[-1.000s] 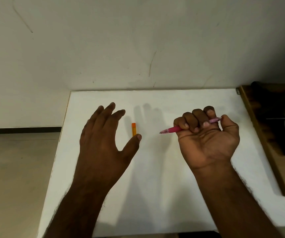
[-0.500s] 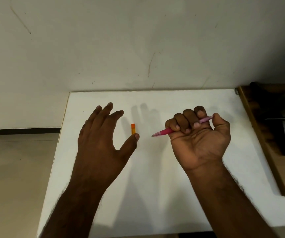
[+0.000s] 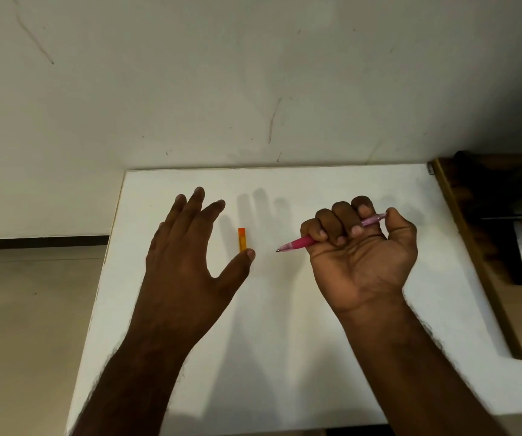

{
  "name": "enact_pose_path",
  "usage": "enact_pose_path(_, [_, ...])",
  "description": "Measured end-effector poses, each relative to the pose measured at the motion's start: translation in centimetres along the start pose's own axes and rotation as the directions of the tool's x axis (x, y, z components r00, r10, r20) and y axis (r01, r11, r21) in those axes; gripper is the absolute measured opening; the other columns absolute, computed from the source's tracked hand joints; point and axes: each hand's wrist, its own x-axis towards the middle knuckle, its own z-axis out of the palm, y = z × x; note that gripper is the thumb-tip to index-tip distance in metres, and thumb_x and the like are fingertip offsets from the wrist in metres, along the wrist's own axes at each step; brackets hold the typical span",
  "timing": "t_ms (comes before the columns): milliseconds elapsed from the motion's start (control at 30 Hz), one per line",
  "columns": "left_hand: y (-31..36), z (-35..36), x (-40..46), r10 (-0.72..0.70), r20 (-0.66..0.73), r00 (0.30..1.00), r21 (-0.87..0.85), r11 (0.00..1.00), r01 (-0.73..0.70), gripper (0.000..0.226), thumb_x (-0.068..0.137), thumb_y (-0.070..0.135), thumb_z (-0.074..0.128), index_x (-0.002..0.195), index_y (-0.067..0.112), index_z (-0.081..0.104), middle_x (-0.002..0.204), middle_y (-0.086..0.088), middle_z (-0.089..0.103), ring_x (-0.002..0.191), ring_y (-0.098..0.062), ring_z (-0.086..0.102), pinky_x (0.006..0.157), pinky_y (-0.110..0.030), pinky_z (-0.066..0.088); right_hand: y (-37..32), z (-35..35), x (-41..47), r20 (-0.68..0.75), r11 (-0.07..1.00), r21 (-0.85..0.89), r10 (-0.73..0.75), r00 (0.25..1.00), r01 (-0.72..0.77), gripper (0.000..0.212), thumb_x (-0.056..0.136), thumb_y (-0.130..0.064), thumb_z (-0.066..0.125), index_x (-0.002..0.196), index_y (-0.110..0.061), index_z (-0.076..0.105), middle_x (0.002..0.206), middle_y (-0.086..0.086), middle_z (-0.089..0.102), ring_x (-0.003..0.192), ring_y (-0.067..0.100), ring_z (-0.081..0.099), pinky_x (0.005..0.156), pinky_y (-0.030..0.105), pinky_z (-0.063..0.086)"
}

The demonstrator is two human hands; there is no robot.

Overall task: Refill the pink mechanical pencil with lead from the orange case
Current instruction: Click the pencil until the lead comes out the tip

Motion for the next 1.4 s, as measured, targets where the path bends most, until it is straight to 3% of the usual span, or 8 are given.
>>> enact_pose_path(867, [0.01, -0.06, 0.02, 0.003, 0.021, 1.0, 0.011, 1.0, -0.003, 0.078, 0.079, 0.065, 0.056, 0.147, 0.03, 0.042, 0.165, 0.01, 0.019, 0.154, -0.009, 0.008, 0.12, -0.055, 0.026, 0.37, -0.04, 0.36, 0.015, 0.999, -0.032, 0.044, 0.999, -0.044, 0.043, 0.097, -0.041, 0.026, 0.069, -0.016, 0.046, 0.058, -0.002, 0.035, 0.052, 0.015, 0.028, 0.057, 0.03, 0.034])
enact_pose_path(1400, [-0.39, 0.2, 0.03, 0.018, 0.015, 1.0, 0.015, 1.0, -0.018, 0.074, 0.08, 0.063, 0.056, 0.145, 0.028, 0.046, 0.163, 0.009, 0.026, 0.153, -0.008, 0.012, 0.121, -0.04, 0.024, -0.16, 0.0, 0.79, 0.006, 0.999, -0.035, 0.02, 1.0, -0.02, 0.042, 0.097, -0.04, 0.025, 0.069, -0.016, 0.045, 0.058, -0.002, 0.035, 0.052, 0.015, 0.028, 0.057, 0.03, 0.033])
